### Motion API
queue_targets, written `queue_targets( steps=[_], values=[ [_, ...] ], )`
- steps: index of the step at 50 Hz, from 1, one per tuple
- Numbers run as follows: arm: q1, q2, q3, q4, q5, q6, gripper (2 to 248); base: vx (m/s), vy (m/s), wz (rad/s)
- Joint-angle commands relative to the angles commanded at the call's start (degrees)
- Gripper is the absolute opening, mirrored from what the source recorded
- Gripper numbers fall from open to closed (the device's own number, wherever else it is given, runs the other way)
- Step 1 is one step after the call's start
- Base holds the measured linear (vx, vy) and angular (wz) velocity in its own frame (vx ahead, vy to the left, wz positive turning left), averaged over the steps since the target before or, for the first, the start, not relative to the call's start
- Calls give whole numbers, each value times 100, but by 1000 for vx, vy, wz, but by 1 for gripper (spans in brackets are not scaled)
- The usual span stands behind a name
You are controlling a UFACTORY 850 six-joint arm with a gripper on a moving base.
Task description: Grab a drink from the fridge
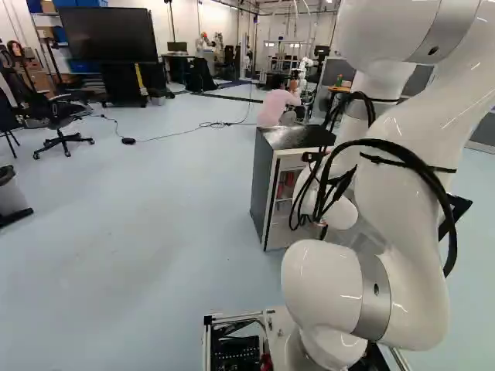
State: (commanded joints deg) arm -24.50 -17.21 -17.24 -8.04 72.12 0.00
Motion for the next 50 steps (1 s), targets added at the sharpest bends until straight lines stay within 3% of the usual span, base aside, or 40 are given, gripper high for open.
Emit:
queue_targets(
  steps=[50],
  values=[
    [42, 827, 66, 0, 0, 0, 98, 0, 0, 0]
  ],
)
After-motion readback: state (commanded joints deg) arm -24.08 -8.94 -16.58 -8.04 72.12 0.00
